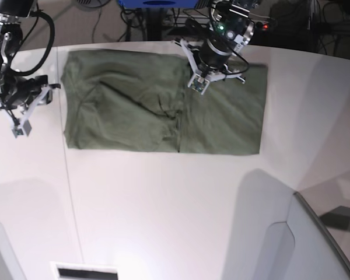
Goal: Layout the t-shirt on the table in an organized manner, then fold the t-shirt properly
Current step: 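Drag the left gripper along the shirt strip, smoothing it flat, then grasp the shirt strip's ends with both grippers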
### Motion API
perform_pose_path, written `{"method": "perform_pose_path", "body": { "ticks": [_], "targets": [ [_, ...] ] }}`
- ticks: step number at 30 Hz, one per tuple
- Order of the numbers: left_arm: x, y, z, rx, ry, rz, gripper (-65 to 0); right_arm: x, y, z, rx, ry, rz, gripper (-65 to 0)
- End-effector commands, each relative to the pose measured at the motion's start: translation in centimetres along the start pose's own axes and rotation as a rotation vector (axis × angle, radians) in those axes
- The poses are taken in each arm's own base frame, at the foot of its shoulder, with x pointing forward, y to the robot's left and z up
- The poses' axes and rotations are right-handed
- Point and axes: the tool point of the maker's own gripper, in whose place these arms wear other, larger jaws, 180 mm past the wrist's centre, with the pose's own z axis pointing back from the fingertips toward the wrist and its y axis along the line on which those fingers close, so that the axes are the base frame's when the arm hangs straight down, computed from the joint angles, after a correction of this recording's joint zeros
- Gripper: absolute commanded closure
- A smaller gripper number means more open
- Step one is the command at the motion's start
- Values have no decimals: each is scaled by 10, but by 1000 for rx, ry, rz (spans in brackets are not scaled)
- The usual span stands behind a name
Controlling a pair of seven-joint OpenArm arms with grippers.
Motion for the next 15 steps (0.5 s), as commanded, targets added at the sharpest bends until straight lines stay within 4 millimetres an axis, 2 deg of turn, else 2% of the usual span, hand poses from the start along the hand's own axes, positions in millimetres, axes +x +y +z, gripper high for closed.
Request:
{"method": "perform_pose_path", "body": {
  "ticks": [1,8,10,12,15],
  "targets": [
    [11,0,5,-1,-38,6,0,10,-6,6,-14,-31,9,-272],
    [40,12,19,32,-119,-14,0,11,-8,7,-16,-37,1,-278],
    [44,26,24,60,-134,-21,0,17,1,6,23,-59,-18,-287],
    [43,52,31,126,-137,5,0,24,7,9,86,-106,-79,-359],
    [27,98,42,242,-110,62,0,35,19,14,206,-177,-161,-549]
  ]
}}
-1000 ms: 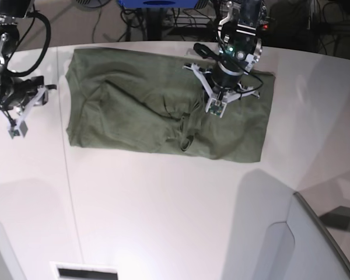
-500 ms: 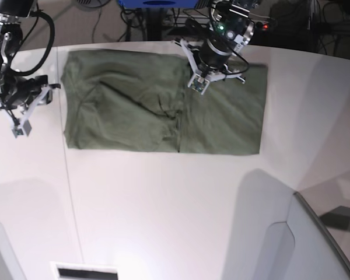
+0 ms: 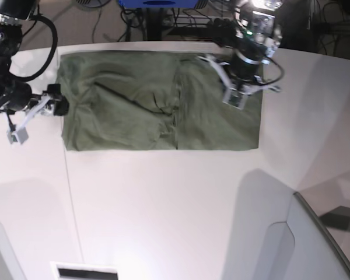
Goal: Layout the t-shirt on the table in an organized manner, then fold the t-shirt properly
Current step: 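Grasp the shirt strip's ends with both grippers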
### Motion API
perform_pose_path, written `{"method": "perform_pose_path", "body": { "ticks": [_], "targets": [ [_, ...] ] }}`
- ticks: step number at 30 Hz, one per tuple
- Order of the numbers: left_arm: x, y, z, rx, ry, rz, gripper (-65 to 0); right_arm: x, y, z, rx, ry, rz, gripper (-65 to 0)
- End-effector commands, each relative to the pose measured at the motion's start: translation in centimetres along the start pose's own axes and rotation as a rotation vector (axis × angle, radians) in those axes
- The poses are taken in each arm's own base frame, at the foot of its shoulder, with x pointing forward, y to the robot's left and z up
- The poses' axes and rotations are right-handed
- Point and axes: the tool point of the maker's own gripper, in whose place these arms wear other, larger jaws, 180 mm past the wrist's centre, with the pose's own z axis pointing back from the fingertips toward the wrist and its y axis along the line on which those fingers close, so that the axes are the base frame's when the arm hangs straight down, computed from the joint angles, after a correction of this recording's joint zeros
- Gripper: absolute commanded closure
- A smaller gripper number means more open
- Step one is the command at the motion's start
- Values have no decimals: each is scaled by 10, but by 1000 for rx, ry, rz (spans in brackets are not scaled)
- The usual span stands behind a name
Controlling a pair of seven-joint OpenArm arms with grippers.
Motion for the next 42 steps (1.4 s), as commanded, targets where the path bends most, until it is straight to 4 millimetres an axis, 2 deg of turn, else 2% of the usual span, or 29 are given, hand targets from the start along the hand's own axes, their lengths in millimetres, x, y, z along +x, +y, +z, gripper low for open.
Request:
{"method": "perform_pose_path", "body": {
  "ticks": [1,2,4,7,11,13,15,18,20,25,27,29,33,38,42],
  "targets": [
    [2,18,5,38,-20,36,0,11,-1,4,24,-42,-7,-602],
    [-4,36,7,71,-16,91,0,10,3,2,59,-47,-32,-630],
    [-19,74,15,117,-12,208,0,10,3,-2,90,-43,-59,-633],
    [-34,111,30,72,-47,376,0,17,-2,-16,126,-63,-105,-636],
    [-58,153,46,97,-58,499,0,8,-10,-29,175,-33,-57,-633],
    [-72,169,50,134,-36,505,0,0,-11,-35,187,-10,-71,-633],
    [-87,174,50,144,-3,506,0,-6,-13,-38,188,-9,-92,-633],
    [-91,179,40,142,18,479,0,-20,-15,-46,168,38,-69,-633],
    [-94,177,33,123,34,463,0,-27,-16,-49,168,75,-19,-633],
    [-81,173,10,65,3,477,0,-45,1,-53,219,137,38,-632],
    [-74,174,0,59,-15,499,0,-50,19,-56,250,132,38,-632],
    [-69,172,-11,46,-22,519,0,-52,27,-54,258,126,46,-632],
    [-57,142,-36,-50,-6,501,0,-52,37,-57,277,119,41,-632],
    [-47,105,-56,-146,13,476,0,-54,48,-61,299,127,61,-632],
    [-44,90,-65,-180,23,490,0,-47,58,-65,320,128,93,-617]
  ]
}}
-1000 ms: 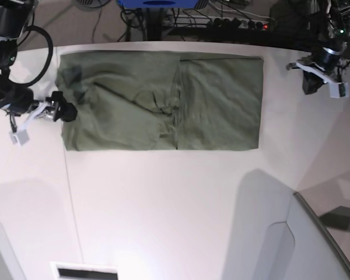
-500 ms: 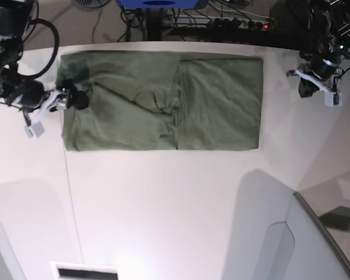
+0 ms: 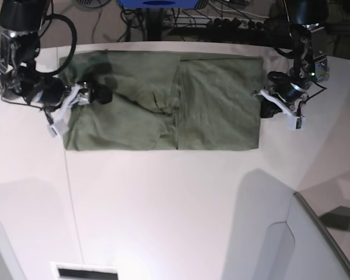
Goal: Layout the t-shirt on the table in an organized manner, then fold the t-shirt properly
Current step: 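Grasp the shirt strip's ends with both grippers, then lift the strip ends with both grippers and fold them toward the middle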
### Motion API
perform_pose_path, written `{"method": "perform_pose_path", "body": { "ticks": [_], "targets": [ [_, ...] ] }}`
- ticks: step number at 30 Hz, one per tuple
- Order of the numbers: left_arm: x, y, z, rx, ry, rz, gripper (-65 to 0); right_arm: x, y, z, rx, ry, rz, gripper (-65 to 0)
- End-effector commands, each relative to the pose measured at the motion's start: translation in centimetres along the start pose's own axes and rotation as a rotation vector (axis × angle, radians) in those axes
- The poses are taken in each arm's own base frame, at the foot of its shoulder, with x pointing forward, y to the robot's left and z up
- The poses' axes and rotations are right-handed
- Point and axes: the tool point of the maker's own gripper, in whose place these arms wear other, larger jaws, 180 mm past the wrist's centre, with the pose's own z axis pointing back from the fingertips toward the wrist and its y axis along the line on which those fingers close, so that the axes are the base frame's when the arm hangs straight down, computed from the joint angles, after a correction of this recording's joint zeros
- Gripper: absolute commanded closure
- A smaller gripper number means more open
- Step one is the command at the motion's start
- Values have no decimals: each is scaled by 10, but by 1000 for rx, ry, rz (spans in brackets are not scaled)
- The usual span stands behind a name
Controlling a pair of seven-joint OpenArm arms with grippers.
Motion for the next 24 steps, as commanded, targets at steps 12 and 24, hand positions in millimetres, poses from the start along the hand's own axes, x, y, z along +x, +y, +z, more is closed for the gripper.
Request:
{"method": "perform_pose_path", "body": {
  "ticks": [12,24],
  "targets": [
    [1,4,0,6,12,-8,0,9,-4,-15,19,2,-49,-413],
    [-14,-33,-13,-86,73,-76,0,33,-5,-13,14,-72,-30,-8]
  ]
}}
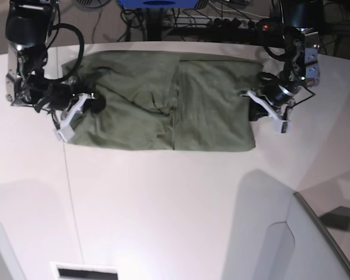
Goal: Layout the t-shirt on the table in an organized manner, then fold the t-shirt properly
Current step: 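Lift the strip ends with both grippers and fold them toward the middle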
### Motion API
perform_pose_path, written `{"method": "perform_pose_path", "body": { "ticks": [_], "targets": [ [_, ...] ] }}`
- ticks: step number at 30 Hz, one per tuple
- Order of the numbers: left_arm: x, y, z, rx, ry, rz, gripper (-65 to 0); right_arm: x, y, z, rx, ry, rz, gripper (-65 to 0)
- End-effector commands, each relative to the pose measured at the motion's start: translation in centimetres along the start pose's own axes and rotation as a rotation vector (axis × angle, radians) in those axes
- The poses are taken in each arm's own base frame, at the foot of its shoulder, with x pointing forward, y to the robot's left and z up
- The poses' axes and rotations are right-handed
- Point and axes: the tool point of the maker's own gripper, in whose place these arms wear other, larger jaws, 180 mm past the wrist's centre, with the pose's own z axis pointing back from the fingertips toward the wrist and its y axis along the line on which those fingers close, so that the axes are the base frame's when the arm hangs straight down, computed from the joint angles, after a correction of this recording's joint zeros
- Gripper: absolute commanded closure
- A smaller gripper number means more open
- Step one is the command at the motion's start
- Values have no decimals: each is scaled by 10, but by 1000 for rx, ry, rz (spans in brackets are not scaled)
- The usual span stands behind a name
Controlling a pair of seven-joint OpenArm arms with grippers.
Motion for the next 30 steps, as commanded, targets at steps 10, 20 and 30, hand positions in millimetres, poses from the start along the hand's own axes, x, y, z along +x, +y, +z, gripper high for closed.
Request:
{"method": "perform_pose_path", "body": {
  "ticks": [10,20,30],
  "targets": [
    [-4,-36,-23,-68,56,-47,0,31,43,32,-86,-34,55,-8],
    [-3,-70,-38,-133,75,-107,0,34,130,-7,28,-10,2,-8],
    [-10,-69,-30,-127,75,-101,0,53,169,-25,72,-60,-45,-8]
  ]
}}
